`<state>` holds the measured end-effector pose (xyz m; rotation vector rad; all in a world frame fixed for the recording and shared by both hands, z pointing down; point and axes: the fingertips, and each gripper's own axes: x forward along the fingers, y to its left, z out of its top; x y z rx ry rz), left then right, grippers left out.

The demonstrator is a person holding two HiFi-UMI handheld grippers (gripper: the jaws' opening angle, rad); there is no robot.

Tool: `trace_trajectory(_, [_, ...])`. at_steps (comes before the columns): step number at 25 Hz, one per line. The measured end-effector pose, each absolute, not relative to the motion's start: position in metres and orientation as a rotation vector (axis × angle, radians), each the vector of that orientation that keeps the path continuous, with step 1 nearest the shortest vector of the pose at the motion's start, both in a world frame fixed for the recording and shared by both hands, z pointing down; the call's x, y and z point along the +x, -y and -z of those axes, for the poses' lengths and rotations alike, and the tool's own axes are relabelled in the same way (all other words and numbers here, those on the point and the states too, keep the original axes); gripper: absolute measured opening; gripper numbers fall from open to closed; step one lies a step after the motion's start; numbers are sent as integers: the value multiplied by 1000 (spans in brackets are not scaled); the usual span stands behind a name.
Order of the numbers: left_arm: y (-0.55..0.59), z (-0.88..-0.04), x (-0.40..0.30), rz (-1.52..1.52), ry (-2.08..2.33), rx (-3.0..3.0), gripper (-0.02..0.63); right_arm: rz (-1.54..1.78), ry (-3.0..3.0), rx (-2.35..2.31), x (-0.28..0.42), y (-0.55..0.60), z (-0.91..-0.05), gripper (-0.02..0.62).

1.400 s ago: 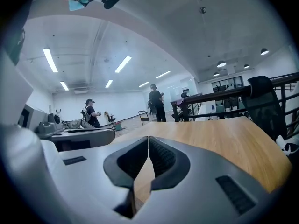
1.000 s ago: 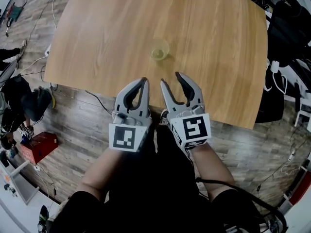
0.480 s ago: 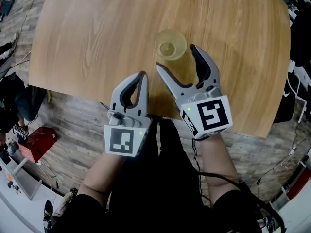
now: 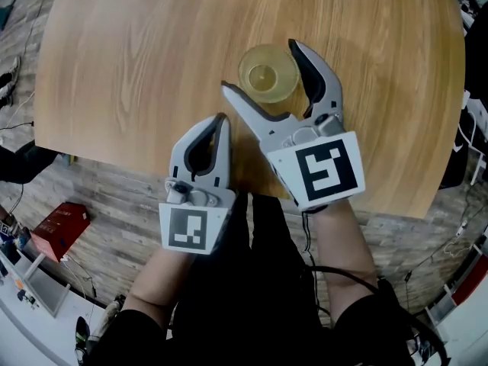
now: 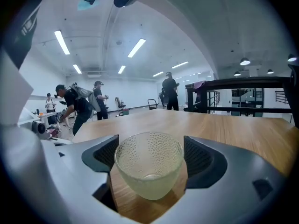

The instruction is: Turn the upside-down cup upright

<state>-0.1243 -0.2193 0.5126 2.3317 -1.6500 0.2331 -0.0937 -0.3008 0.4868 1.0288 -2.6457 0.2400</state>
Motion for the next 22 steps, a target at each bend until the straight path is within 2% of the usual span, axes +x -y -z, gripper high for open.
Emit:
trace_trajectory(13, [223, -512, -112, -327, 1597, 2457, 23, -221, 2660, 1050, -90, 301, -464, 365])
trace_trajectory(14, [223, -512, -105, -364, 1558, 2507, 141, -235, 2677, 1040, -89, 298, -459, 365])
trace_trajectory(15, [224, -512, -98, -391, 1526, 2554, 214, -242, 2693, 1027, -88, 295, -453, 365])
trace_trajectory(17, [229, -508, -87, -409, 1492, 2627, 319, -264, 2715, 997, -88, 288, -443, 365])
trace_trajectory(20, [239, -504, -69, -416, 1443, 2695, 390, -309, 2750, 939, -87, 277, -427, 365])
trace_trajectory(22, [243, -501, -59, -413, 1401, 2730, 408, -335, 2771, 902, -87, 269, -418, 365])
